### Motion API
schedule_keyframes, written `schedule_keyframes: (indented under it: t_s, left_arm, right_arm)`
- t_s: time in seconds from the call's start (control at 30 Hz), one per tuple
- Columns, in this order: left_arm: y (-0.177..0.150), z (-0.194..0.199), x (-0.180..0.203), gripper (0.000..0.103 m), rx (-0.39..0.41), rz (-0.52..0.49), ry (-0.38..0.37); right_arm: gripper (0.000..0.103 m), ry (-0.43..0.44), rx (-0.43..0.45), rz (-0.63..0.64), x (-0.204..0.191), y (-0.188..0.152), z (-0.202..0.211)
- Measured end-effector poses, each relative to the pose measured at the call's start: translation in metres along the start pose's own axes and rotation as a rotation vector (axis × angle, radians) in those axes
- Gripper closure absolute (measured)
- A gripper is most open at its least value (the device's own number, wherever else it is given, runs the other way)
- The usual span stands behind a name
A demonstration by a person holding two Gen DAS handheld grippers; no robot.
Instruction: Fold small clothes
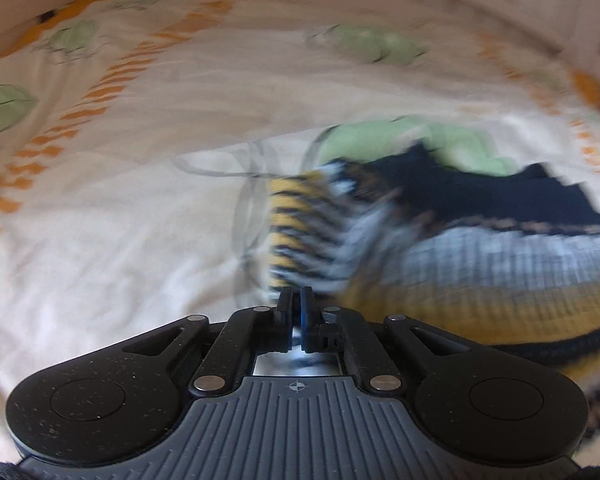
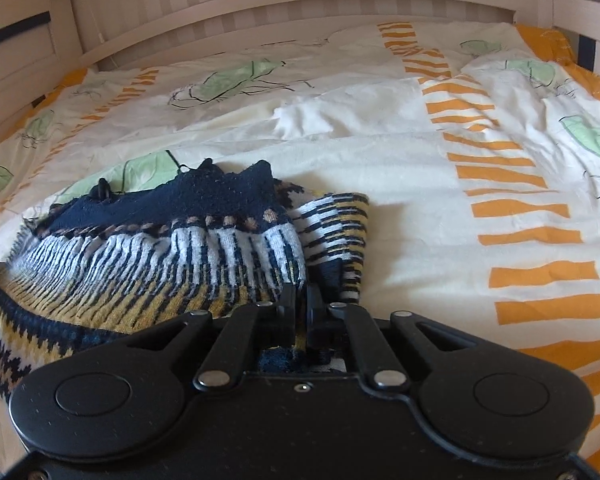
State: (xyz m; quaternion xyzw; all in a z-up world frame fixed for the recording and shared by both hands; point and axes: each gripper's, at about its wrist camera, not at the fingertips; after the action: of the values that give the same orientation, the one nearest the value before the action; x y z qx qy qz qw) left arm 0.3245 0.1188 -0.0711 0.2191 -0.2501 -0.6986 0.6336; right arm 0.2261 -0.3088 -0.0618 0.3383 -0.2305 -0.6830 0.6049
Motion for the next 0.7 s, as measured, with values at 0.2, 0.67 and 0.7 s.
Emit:
schedule_keyframes:
  t_s: [0.2,0.67,0.7]
  left_arm:
    - [-0.008,0.007,-0.031,0.098,-0.02,0.112,0.05]
    - [-0.012,0.052,0.0,0.071,0.03,0.046,0.002]
    - [-0.015,0.055,0.005,0.069,0.035,0.033,-0.004]
  right_arm:
    - [0.077,0.015,0.021,-0.011,0.001,0.0,0.009]
    - [0.031,0.027,0.081,0.057,-0.024,-0.007,0.056]
    - [0.03,0.033,0.077,0.074,-0.029,-0.01,0.058]
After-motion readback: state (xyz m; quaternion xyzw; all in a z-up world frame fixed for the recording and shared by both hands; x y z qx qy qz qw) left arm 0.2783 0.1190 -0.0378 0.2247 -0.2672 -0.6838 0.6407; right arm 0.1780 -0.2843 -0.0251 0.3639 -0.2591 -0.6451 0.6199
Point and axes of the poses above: each gripper's, at about its wrist camera, not at the fingertips, and z roughly against the way its jaws point, x to its right, y to its top
